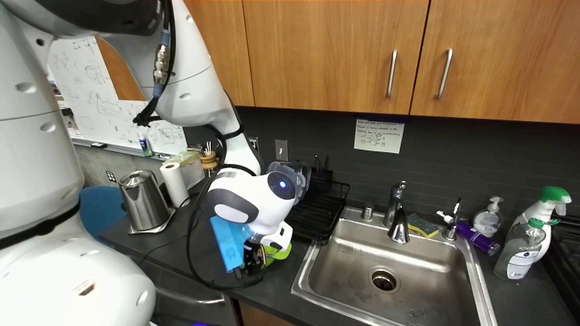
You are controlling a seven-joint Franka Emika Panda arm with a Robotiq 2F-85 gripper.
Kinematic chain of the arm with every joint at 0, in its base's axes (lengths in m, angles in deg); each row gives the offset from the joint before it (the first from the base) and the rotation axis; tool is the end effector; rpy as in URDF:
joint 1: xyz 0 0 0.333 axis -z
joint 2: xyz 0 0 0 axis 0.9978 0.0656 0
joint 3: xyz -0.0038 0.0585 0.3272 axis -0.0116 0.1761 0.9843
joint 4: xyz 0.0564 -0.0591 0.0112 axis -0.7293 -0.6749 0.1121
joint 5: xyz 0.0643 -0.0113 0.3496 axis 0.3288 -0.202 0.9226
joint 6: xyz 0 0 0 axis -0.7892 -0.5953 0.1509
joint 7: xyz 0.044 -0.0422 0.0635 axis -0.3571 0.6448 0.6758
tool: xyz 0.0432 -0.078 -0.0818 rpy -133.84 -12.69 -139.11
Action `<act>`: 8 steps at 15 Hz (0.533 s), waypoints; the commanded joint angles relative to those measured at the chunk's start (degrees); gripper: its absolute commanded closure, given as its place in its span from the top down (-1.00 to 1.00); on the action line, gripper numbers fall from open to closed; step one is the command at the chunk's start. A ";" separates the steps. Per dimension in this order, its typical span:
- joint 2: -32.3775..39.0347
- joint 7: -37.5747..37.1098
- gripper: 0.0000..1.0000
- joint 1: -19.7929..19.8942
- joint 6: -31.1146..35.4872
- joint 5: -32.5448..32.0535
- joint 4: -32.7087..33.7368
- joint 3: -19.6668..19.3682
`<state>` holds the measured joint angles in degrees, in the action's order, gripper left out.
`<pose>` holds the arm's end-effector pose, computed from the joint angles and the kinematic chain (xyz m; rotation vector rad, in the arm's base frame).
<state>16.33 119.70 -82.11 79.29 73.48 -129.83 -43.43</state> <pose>0.3188 -0.0540 0.1959 -2.4990 0.8204 0.1134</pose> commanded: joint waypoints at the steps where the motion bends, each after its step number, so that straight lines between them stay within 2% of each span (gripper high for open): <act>1: -1.34 -5.26 1.00 0.40 2.46 -4.00 0.27 -0.68; 3: -4.10 -6.57 1.00 0.00 3.76 -6.14 -1.56 -1.89; 5: -2.44 -6.21 1.00 0.27 3.68 -8.17 0.70 -3.05; 6: -5.72 -6.95 1.00 0.44 3.87 -9.49 -2.27 -3.35; 8: -3.40 -6.68 1.00 0.43 3.10 -10.97 0.58 -4.46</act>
<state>14.60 114.28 -81.96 82.68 65.40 -129.24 -46.66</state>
